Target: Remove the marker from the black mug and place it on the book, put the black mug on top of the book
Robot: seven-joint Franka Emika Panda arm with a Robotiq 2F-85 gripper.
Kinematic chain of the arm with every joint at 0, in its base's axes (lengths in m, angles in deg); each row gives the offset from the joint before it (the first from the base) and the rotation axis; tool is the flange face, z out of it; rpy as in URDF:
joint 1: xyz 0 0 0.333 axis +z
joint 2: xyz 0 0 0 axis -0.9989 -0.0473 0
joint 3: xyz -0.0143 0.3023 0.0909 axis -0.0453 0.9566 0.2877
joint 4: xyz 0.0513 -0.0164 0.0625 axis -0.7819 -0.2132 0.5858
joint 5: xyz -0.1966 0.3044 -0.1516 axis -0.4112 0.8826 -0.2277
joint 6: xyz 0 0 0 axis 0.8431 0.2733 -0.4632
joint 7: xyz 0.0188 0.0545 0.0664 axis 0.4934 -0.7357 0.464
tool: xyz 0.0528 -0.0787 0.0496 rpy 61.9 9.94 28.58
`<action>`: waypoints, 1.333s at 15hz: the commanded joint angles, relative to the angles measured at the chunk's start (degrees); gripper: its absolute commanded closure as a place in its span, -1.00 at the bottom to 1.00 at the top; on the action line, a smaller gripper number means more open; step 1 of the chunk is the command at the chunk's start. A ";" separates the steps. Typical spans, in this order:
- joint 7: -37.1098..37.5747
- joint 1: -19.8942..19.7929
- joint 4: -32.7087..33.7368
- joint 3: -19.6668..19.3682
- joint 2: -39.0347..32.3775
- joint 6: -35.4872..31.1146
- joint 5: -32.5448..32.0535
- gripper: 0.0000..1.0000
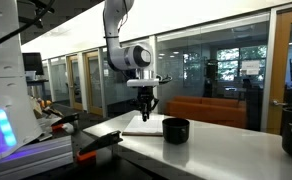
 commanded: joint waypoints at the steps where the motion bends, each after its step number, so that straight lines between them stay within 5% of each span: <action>1: -0.37 0.15 1.37 -0.30 -4.09 -2.63 -1.77 0.90; 17: -0.29 0.83 13.55 -1.91 -18.26 -4.36 -3.17 0.90; 18: -0.12 1.03 13.72 -2.11 -18.28 -4.40 -3.22 0.62; 19: -0.25 0.95 13.74 -2.04 -18.24 -4.40 -3.23 0.11; 20: -0.25 1.06 13.73 -2.18 -18.25 -4.51 -3.33 0.09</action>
